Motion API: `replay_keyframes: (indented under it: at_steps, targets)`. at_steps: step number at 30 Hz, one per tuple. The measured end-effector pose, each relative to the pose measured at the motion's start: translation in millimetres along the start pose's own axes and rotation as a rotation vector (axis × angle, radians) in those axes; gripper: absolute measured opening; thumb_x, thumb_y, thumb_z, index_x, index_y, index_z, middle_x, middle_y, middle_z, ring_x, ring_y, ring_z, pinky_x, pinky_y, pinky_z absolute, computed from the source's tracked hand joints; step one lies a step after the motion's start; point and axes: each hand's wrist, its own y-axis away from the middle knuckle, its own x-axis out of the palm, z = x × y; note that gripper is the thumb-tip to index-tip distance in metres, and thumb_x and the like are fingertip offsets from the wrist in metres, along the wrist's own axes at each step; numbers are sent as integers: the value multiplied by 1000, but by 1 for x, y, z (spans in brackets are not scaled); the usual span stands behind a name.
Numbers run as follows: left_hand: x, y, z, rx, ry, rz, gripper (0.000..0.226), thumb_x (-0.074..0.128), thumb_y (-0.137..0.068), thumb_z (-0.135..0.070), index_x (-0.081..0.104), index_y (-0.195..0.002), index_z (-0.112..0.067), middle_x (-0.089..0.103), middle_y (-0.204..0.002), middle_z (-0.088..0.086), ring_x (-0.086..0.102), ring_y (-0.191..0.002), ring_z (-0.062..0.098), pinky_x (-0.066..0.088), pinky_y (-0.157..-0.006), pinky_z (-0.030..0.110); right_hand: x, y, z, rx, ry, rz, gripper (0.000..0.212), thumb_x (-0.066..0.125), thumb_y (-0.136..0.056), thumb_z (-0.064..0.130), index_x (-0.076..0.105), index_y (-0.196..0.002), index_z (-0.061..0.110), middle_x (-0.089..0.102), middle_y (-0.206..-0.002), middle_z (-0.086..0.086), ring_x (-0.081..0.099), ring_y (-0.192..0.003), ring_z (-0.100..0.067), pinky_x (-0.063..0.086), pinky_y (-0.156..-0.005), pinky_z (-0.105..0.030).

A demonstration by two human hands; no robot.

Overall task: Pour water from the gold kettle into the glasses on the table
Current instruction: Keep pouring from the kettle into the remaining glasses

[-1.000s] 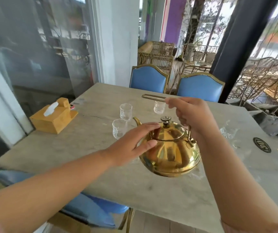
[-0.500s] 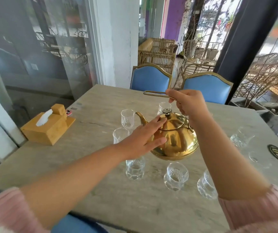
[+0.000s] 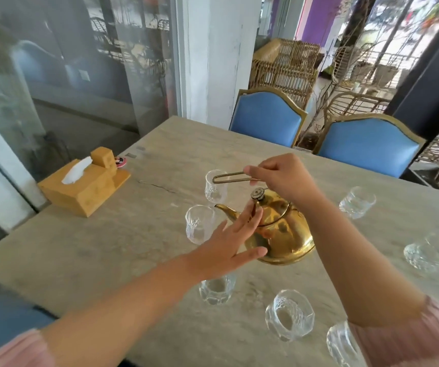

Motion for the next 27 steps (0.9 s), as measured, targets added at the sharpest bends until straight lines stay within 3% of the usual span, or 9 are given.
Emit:
replay_keyframes:
  at_steps: [4, 7, 11, 15, 19, 27]
  targets:
    - [6, 3, 9, -35, 80, -25, 75, 29, -94, -57, -20, -146, -36, -30, -153, -15, -11, -139, -9, -9, -118, 44, 14, -12, 2, -11, 76, 91, 34, 65, -85, 40, 76, -71, 11, 57, -54, -8, 40, -49, -16, 35, -48, -22]
    - [8, 3, 13, -51, 142, -47, 75, 28, -92, -61, -21, -145, -39, -29, -153, -15, -15, -128, -26, -12, -117, 41, 23, -21, 3, -33, 124, 146, 33, 65, -85, 40, 76, -71, 12, 58, -56, -8, 37, -39, -6, 32, -42, -14]
    - [9, 3, 10, -65, 207, -72, 74, 24, -88, -68, -26, -138, -46, -29, -153, -15, -12, -120, -35, -12, -117, 42, 30, -29, 7, -68, 187, 188, 33, 65, -85, 38, 77, -70, 12, 60, -57, 2, 36, -40, -7, 34, -47, -22]
    - [9, 4, 7, -66, 269, -89, 71, 30, -96, -55, -25, -140, -44, -30, -153, -16, -20, -128, -25, -10, -118, 45, 34, -33, 13, -82, 256, 214, 32, 64, -85, 39, 77, -69, 14, 56, -47, 11, 35, -36, -6, 34, -45, -23]
    - [10, 4, 8, -66, 312, -135, 76, 26, -90, -65, -25, -142, -43, -31, -152, -18, -20, -134, -17, -6, -118, 50, 38, -35, 18, -95, 315, 235, 33, 63, -85, 42, 77, -71, 17, 61, -56, 8, 40, -39, -7, 35, -46, -22]
    - [9, 9, 10, -82, 341, -191, 78, 26, -90, -64, -22, -145, -38, -31, -153, -17, -22, -136, -14, -4, -118, 51, 44, -36, 30, -116, 342, 245, 32, 63, -85, 42, 77, -71, 16, 63, -58, 8, 43, -41, -8, 34, -47, -22]
